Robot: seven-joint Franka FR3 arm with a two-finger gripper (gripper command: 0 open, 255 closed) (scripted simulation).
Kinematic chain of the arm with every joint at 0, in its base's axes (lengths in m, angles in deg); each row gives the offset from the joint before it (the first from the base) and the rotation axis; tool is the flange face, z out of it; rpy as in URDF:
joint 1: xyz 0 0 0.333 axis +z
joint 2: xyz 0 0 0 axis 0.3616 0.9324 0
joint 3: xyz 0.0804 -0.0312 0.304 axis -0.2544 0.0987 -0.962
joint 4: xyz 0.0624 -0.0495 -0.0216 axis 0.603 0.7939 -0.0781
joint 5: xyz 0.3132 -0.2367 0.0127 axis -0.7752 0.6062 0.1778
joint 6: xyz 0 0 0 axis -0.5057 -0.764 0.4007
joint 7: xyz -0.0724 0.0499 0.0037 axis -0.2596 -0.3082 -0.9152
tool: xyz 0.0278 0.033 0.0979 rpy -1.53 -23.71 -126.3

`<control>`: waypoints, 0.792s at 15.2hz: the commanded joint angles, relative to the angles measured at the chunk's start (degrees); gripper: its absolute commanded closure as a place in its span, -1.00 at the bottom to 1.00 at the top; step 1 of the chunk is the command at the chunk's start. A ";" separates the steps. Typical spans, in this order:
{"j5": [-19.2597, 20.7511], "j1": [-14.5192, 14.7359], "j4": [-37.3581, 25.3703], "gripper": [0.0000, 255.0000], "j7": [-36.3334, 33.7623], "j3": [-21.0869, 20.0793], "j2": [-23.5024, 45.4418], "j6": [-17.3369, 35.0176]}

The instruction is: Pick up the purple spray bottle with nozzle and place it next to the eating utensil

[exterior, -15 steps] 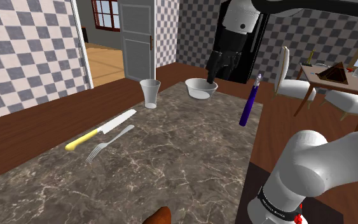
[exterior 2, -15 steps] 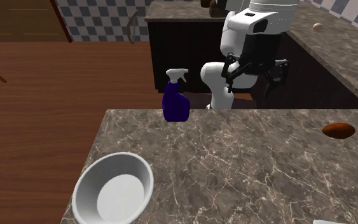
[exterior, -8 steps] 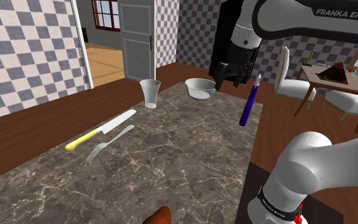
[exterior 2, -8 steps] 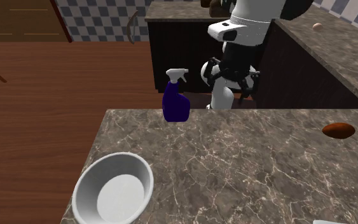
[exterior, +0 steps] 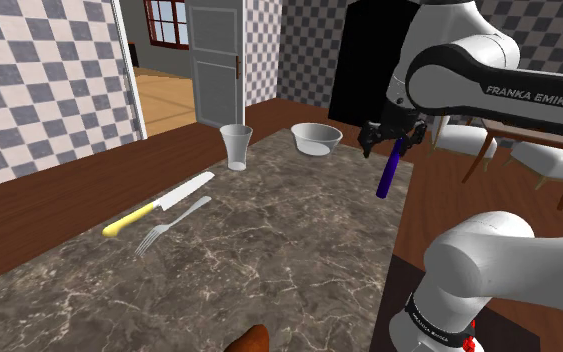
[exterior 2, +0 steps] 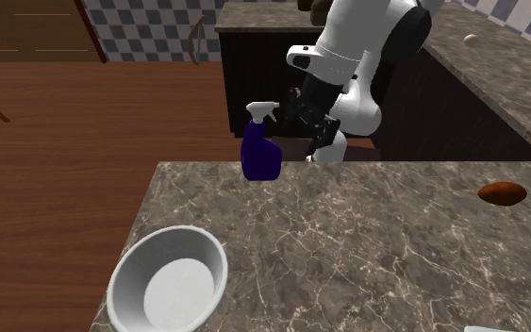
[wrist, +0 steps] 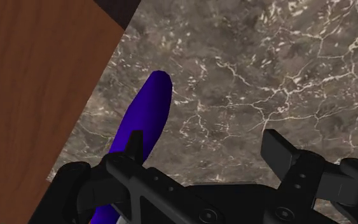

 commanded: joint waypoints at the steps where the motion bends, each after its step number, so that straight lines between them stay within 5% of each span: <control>1: 1.56 -3.01 3.09 -1.00 -3.61 -0.52 -3.03 0.53; 12: 3.71 -5.40 10.50 -1.00 -5.68 0.55 -4.61 6.73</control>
